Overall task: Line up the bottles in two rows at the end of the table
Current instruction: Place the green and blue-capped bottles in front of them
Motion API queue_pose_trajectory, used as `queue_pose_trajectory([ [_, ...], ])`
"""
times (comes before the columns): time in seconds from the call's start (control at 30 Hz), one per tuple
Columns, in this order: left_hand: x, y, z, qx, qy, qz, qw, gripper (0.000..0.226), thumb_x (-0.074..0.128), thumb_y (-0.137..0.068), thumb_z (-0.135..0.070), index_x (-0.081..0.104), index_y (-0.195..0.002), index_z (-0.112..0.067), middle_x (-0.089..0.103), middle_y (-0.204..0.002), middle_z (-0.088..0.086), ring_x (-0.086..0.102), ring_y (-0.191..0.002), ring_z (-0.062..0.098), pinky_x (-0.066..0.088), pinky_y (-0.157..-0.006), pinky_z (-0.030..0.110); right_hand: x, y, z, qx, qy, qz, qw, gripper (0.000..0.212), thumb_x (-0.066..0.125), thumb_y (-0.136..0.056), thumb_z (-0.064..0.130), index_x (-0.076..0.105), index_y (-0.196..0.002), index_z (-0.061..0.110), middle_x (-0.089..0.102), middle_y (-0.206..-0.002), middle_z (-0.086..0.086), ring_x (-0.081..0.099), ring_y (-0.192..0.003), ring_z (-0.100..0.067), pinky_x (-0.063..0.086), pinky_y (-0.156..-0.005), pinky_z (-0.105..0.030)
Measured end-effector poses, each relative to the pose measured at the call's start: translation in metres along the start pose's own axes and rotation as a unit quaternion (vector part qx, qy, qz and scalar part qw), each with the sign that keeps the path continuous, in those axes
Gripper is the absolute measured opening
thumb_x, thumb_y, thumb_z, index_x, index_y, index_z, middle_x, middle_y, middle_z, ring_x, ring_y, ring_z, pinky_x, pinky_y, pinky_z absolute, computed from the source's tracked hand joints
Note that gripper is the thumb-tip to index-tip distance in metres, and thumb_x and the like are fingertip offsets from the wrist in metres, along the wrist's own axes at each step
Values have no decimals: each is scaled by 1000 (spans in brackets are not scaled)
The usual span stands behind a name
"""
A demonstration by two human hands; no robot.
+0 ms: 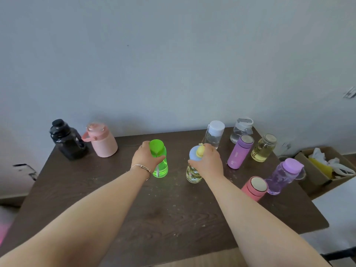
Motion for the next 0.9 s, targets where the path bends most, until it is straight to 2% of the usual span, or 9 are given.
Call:
queue_pose_trajectory([
  [0.17,-54,11,45,-30,4,-43,999,67,80,-72,-40,48,-124,-13,61,-116,10,59,-104,32,49,-83,38,31,12,56,-39,-11,29,999,75,82,-68,40,47,-129,15,53,-123,-2,52,-113,-25,45,-80,-35],
  [0.27,-85,14,76,-51,4,-61,997,65,79,-75,-40,48,-125,-12,62,-113,10,59,-102,34,47,-79,36,51,19,94,-56,-16,42,997,74,83,-67,38,48,-128,15,54,-123,-2,51,-113,-25,42,-78,-33],
  [0.37,-115,10,111,-65,6,-68,996,64,79,-74,-42,50,-122,-11,63,-113,11,60,-103,33,49,-82,39,74,24,133,-66,-24,52,996,71,83,-65,37,50,-124,15,55,-119,-1,53,-110,-25,45,-79,-34],
  [0.53,-162,-5,169,-70,15,-69,995,63,80,-71,-41,51,-119,-12,63,-115,9,60,-103,31,50,-82,38,117,38,193,-75,-32,54,995,68,84,-64,36,50,-119,15,55,-114,0,54,-106,-24,48,-79,-36],
  [0.9,-242,-41,283,-66,3,-46,997,66,80,-74,-38,47,-126,-14,60,-120,10,59,-105,32,49,-82,38,212,66,296,-66,-33,54,996,70,86,-61,38,52,-118,16,56,-112,0,54,-104,-24,51,-79,-38],
])
Point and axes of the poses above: each hand's wrist, its own y-axis away from the middle knuckle, its own x-axis out of the palm, z = x × y, the point moved 7 cm from there along -y, towards the middle knuckle
